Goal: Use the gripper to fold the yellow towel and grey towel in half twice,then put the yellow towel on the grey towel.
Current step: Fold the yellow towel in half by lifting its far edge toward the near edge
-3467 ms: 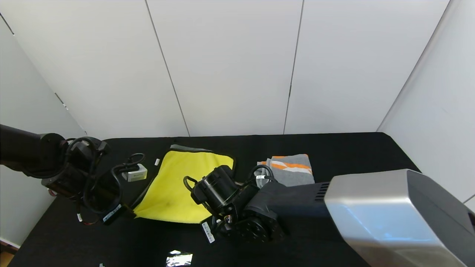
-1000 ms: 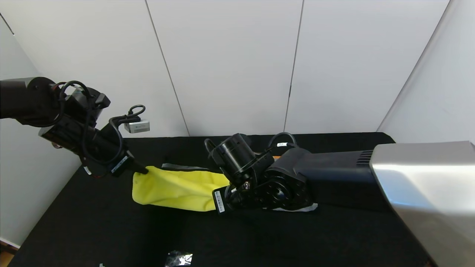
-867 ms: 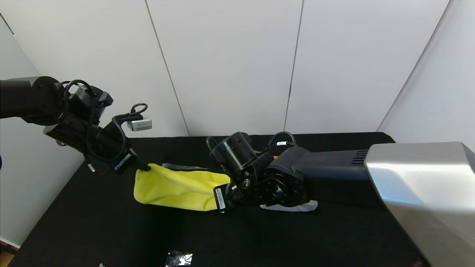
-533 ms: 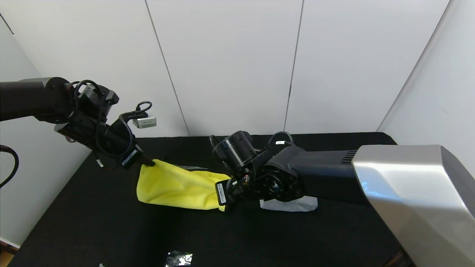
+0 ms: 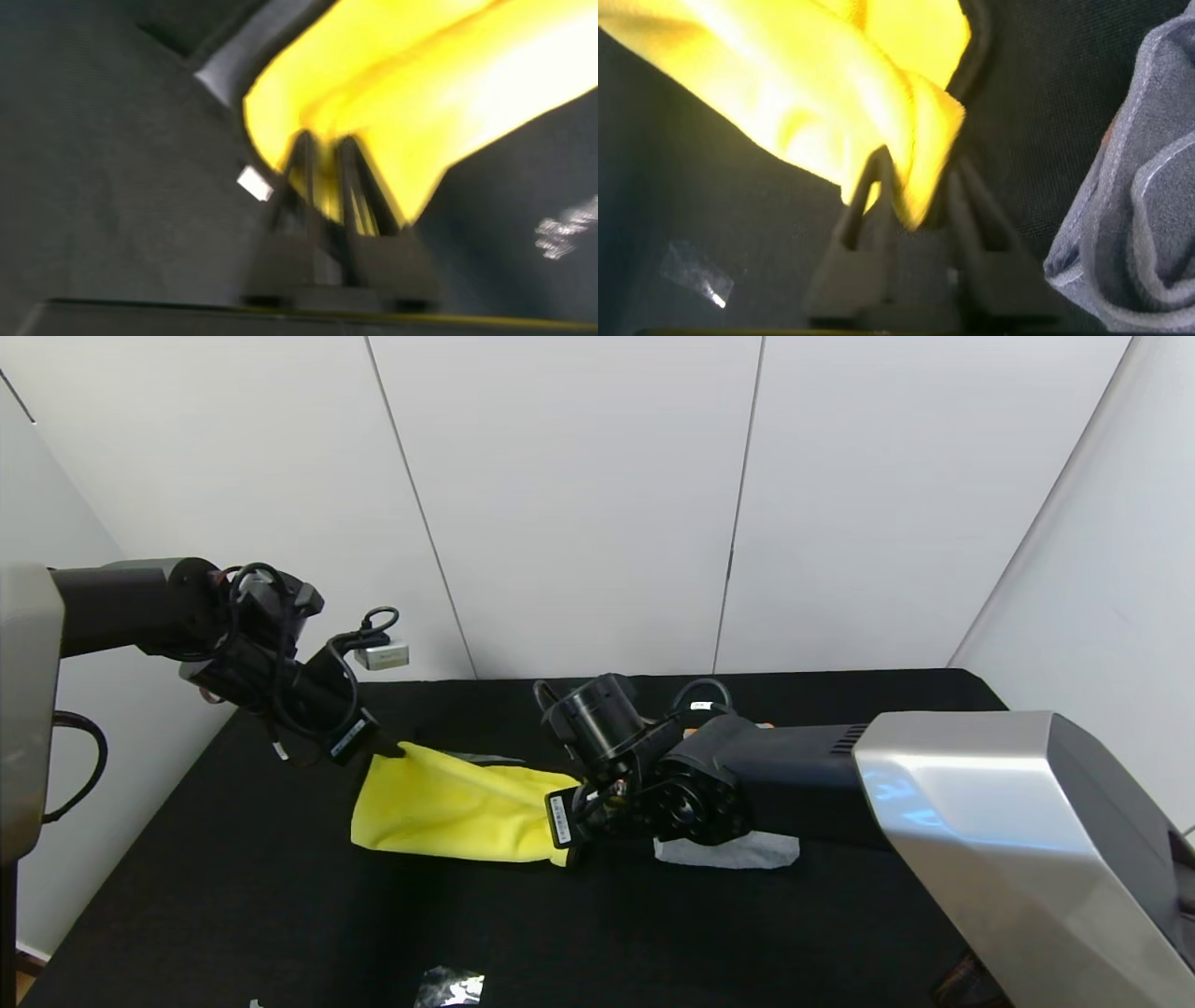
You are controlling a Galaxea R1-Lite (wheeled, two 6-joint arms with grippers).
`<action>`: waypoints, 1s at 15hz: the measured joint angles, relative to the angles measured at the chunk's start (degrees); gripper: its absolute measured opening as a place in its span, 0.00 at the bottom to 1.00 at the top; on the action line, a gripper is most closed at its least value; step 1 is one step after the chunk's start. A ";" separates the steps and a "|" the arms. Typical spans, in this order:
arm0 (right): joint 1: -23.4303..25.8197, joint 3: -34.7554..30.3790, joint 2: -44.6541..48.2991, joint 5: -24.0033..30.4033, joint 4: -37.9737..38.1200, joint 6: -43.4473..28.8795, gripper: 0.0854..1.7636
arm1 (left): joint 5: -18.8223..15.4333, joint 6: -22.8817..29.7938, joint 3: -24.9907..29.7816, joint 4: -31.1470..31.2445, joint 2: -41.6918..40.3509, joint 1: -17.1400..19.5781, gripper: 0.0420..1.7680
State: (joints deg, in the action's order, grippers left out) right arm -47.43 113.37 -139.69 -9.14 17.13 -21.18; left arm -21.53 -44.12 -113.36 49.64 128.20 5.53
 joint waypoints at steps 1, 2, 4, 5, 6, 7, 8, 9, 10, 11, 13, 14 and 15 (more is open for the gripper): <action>0.00 0.00 -0.24 0.00 -0.40 0.00 0.33 | 0.05 0.05 -0.06 0.00 0.26 -0.02 0.27; 0.00 0.00 -0.39 0.00 -0.71 -0.04 0.41 | 0.05 0.05 -0.09 0.04 0.37 -0.02 0.35; -0.02 0.00 -0.59 -0.02 -0.77 -0.01 0.53 | 0.07 0.05 -0.12 -0.05 0.35 -0.02 0.50; -0.09 0.00 -0.63 0.00 -0.74 -0.01 0.59 | 0.07 0.02 -0.12 -0.16 0.26 -0.05 0.55; -0.16 0.00 -0.63 0.00 -0.77 0.05 0.63 | 0.10 0.00 -0.17 -0.43 0.13 -0.02 0.60; -0.17 0.00 -0.59 -0.02 -0.77 0.05 0.67 | 0.13 -0.02 -0.28 -0.73 -0.11 -0.02 0.65; -0.27 0.00 -0.55 -0.07 -0.77 0.07 0.71 | 0.16 0.00 -0.30 -0.82 -0.41 0.00 0.68; -0.44 0.00 -0.50 -0.22 -0.79 0.07 0.74 | 0.18 0.00 -0.34 -0.90 -0.79 -0.02 0.72; -0.63 0.00 -0.48 -0.33 -0.79 0.10 0.77 | 0.18 0.00 -0.37 -0.90 -1.29 -0.02 0.75; -0.79 -0.01 -0.44 -0.40 -0.79 0.07 0.79 | 0.18 -0.02 -0.37 -1.04 -1.77 0.05 0.78; -0.91 -0.06 -0.28 -0.60 -0.79 0.05 0.83 | 0.18 -0.09 -0.41 -1.15 -2.76 0.13 0.82; -0.94 -0.09 -0.17 -0.62 -0.77 0.02 0.85 | 0.11 -0.05 -0.41 -0.95 -3.08 0.17 0.84; -0.96 -0.09 -0.05 -0.65 -0.74 -0.04 0.86 | 0.11 -0.02 -0.41 -0.35 -3.34 0.20 0.85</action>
State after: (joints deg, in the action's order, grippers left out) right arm -48.40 113.29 -139.74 -9.79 16.38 -21.21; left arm -21.42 -44.14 -113.77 49.29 124.86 5.73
